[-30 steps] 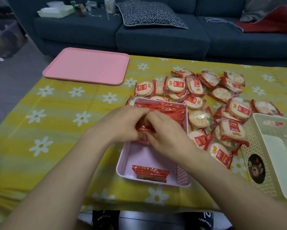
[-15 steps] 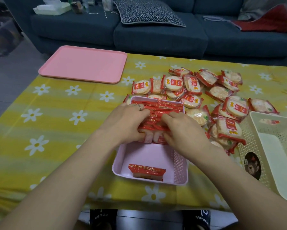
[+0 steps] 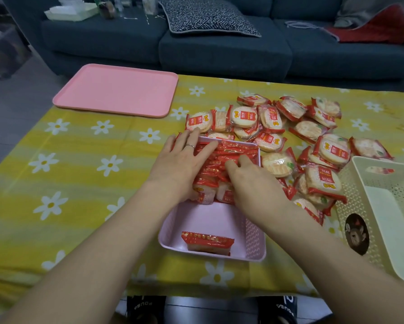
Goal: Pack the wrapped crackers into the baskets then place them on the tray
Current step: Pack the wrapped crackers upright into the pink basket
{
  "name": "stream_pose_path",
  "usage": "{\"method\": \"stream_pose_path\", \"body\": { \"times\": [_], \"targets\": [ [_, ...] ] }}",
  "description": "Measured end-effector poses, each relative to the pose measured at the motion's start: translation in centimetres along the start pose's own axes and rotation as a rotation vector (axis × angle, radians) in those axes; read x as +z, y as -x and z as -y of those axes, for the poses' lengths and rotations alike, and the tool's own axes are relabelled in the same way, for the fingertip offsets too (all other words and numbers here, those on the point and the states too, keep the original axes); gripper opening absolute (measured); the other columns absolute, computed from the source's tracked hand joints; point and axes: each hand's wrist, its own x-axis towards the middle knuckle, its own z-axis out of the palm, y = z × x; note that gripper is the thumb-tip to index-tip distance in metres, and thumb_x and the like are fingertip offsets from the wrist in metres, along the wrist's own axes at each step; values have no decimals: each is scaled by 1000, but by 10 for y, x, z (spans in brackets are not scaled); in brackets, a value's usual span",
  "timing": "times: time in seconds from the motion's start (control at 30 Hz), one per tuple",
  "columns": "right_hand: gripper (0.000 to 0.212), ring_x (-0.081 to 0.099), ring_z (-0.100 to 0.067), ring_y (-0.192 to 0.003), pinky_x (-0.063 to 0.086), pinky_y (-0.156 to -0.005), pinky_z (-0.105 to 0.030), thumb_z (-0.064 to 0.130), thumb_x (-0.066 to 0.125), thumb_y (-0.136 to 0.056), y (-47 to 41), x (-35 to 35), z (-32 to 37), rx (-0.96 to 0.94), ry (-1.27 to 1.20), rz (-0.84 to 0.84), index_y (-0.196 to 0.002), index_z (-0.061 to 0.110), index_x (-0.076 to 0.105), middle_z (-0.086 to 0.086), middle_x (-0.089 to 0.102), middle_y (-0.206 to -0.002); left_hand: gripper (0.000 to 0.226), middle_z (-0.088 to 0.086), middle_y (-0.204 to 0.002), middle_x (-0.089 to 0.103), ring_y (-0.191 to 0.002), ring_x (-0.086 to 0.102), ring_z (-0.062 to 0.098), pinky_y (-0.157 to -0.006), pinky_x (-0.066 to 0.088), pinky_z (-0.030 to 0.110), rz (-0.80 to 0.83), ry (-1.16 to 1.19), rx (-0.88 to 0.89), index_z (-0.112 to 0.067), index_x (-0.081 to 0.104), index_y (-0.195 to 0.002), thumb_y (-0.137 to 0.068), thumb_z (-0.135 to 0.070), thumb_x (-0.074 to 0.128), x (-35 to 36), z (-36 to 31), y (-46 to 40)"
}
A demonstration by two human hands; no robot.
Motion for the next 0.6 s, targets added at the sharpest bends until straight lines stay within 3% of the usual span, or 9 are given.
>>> {"method": "stream_pose_path", "body": {
  "times": [0.1, 0.23, 0.37, 0.5, 0.6],
  "targets": [
    [33, 63, -33, -89, 29, -56, -36, 9, 48, -91, 5, -4, 13, 51, -19, -24, -123, 12, 38, -9, 43, -120, 116, 18, -167, 5, -153, 11, 34, -123, 15, 46, -15, 8, -6, -32, -2, -160, -76, -51, 76, 0, 0, -2],
    [25, 64, -34, -97, 36, -64, -35, 10, 52, -89, 15, 11, 24, 32, -90, 71, -114, 16, 47, -8, 58, -113, 122, 16, -165, 11, -151, 15, 34, -122, 18, 42, -15, 9, -2, -32, 1, -159, -69, -62, 78, -2, 2, -4],
    [49, 64, -35, -106, 42, -69, -36, 4, 50, -88, 22, 24, 22, 47, -43, 233, -136, 8, 39, -11, 62, -119, 134, 16, -165, 8, -151, 12, 35, -123, 16, 45, 7, -22, -8, -32, -4, -160, -59, -74, 74, 2, 1, -3],
    [48, 64, -33, -107, 38, -69, -33, 3, 51, -89, 19, 25, 21, 46, 16, 208, -136, 6, 39, -12, 64, -119, 129, 18, -164, 9, -150, 14, 37, -122, 18, 46, -16, -34, -31, -32, -4, -160, -62, -68, 74, 5, -4, -5],
    [51, 58, -30, -117, 44, -81, -34, 7, 52, -91, 21, 30, 24, 34, 62, 228, -139, 5, 36, -12, 59, -128, 124, 17, -163, 14, -148, 19, 36, -121, 21, 43, -57, -34, -32, -31, 1, -160, -65, -65, 74, 7, -4, -6]
  ]
}}
